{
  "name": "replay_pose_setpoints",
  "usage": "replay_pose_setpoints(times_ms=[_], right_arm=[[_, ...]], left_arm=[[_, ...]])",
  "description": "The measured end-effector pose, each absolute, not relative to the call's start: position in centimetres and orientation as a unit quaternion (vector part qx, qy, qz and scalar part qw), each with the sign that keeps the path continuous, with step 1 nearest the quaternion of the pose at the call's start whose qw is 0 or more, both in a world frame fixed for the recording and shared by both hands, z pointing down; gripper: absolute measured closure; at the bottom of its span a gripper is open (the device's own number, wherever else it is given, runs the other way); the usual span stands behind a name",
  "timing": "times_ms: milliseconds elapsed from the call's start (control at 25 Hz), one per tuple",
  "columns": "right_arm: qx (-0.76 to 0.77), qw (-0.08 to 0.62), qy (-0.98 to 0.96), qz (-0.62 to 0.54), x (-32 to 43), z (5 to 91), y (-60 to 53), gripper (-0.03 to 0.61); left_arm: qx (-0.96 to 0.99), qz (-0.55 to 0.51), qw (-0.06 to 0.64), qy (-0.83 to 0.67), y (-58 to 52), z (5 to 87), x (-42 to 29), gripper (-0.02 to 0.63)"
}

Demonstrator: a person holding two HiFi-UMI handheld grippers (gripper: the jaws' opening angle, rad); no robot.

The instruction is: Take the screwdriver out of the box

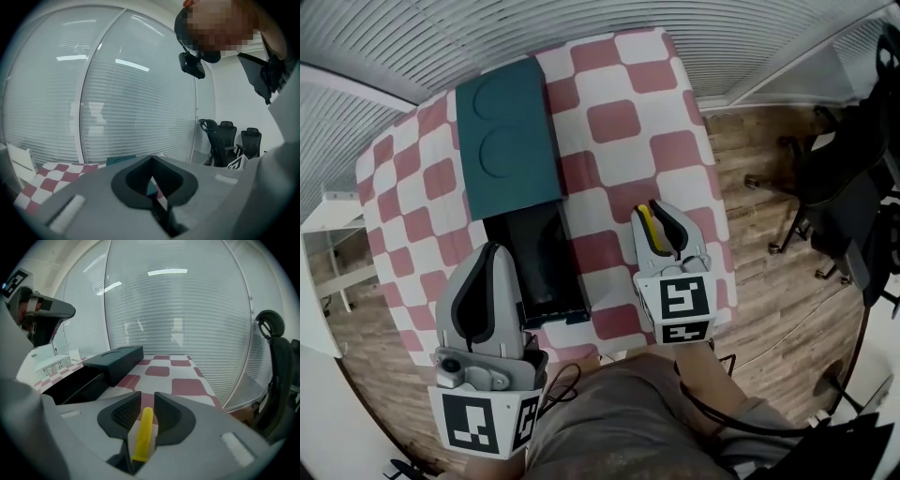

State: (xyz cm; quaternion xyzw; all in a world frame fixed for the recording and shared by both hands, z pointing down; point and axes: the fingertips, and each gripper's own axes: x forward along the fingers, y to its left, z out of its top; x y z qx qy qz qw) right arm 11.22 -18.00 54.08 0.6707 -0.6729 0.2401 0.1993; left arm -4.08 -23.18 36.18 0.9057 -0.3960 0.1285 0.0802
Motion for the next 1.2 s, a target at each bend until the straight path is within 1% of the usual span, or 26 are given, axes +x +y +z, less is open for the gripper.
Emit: replay_pose_setpoints(times_ms=[160, 360, 600, 800, 1040, 1200], right_arm=[[0.673, 0.185, -0.68, 0.226, 11.0, 51.7, -18.5, 0.473], [0.666, 0.142, -0.71, 0.181, 9.8, 45.1, -19.5, 0.474], [0.65, 0.077, -0.75, 0.095, 6.5, 34.7, -20.4, 0.489], [0.635, 0.046, -0.771, 0.027, 4.0, 28.4, -19.8, 0.505], [0.627, 0.035, -0.778, -0.009, 2.5, 24.9, -19.1, 0.555], [0.619, 0.029, -0.785, -0.015, 1.3, 24.0, -18.9, 0.555]], left_arm=[[0.903, 0.115, 0.072, -0.407, -23.3, 34.7, -4.8, 0.612], [0.901, 0.077, 0.045, -0.424, -22.9, 30.7, -5.6, 0.612], [0.886, 0.035, -0.01, -0.462, -22.1, 26.1, -7.8, 0.612], [0.872, 0.013, -0.083, -0.482, -21.5, 22.1, -9.5, 0.613], [0.863, -0.012, -0.1, -0.495, -21.0, 19.1, -11.2, 0.612], [0.859, -0.018, -0.106, -0.5, -20.6, 18.2, -12.0, 0.612]])
